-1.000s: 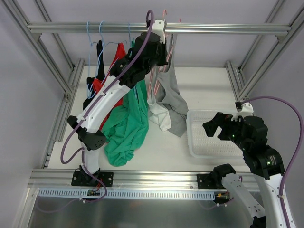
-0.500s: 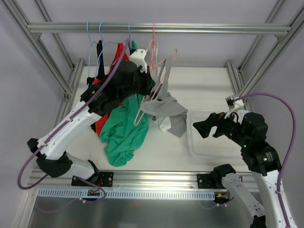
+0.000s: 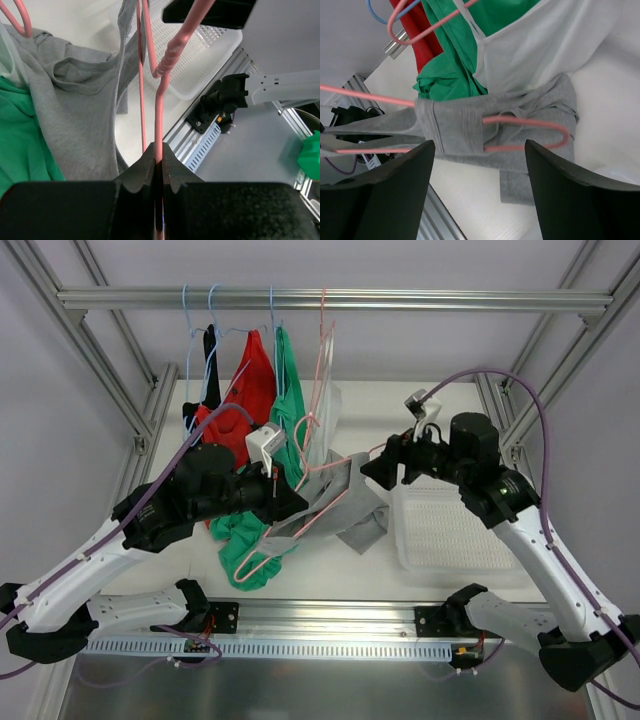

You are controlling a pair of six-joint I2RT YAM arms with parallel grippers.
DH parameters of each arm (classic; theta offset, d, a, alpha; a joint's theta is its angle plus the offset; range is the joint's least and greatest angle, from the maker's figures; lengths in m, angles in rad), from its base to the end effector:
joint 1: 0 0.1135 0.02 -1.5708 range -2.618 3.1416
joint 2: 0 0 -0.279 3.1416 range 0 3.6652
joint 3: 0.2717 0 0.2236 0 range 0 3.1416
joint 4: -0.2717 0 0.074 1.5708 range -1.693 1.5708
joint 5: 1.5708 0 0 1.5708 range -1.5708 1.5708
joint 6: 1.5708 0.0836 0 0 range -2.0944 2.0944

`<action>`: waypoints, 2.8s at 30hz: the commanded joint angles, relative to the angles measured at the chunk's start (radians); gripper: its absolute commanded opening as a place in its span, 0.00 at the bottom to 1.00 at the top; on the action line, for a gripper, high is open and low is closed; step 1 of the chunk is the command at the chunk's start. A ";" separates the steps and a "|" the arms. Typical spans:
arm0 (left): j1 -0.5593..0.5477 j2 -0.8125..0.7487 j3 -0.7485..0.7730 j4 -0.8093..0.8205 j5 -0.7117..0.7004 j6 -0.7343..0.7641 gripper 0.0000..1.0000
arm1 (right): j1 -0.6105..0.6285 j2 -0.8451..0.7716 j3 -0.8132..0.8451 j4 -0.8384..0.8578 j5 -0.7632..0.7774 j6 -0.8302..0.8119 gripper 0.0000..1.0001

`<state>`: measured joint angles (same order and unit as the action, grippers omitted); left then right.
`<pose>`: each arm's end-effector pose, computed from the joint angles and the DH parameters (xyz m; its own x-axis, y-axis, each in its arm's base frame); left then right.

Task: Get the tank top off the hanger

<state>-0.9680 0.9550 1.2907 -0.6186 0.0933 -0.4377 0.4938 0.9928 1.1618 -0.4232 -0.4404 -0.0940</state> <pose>0.1033 -0.1638 0.4250 -0.5125 0.0002 -0.8587 0.7217 0.5420 -0.4306 0.1721 0.1331 0.4049 -0.1461 -0.1751 -0.9737 -0.8093 0.5871 0.0159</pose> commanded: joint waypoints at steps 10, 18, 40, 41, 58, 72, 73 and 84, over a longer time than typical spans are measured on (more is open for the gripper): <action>-0.018 -0.065 -0.004 0.049 0.049 -0.050 0.00 | 0.109 0.070 0.036 0.161 0.046 0.011 0.07; -0.018 -0.099 -0.030 -0.004 0.039 -0.004 0.00 | 0.039 0.001 0.133 0.010 0.493 0.014 0.00; -0.018 -0.100 0.017 0.670 0.359 0.185 0.00 | -0.183 0.001 0.362 -0.143 -0.185 0.175 0.00; -0.018 -0.104 -0.023 0.760 0.317 0.176 0.00 | -0.170 -0.023 0.275 -0.081 -0.222 0.218 0.00; -0.020 0.140 0.112 0.988 -0.075 0.258 0.00 | 0.146 -0.244 -0.315 -0.060 0.038 0.246 0.02; -0.077 0.314 0.211 0.284 -0.498 0.053 0.00 | 0.163 -0.299 -0.245 -0.129 0.316 0.255 1.00; -0.077 0.344 0.251 0.233 -0.515 0.044 0.00 | 0.163 -0.306 -0.244 -0.131 0.315 0.258 1.00; 0.038 0.971 1.154 -0.033 -0.629 0.157 0.00 | 0.163 -0.352 -0.261 -0.131 0.315 0.261 1.00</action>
<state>-0.9894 1.8610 2.3116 -0.5674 -0.4850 -0.3206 0.6525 0.6548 0.8829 -0.5640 -0.1421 0.1707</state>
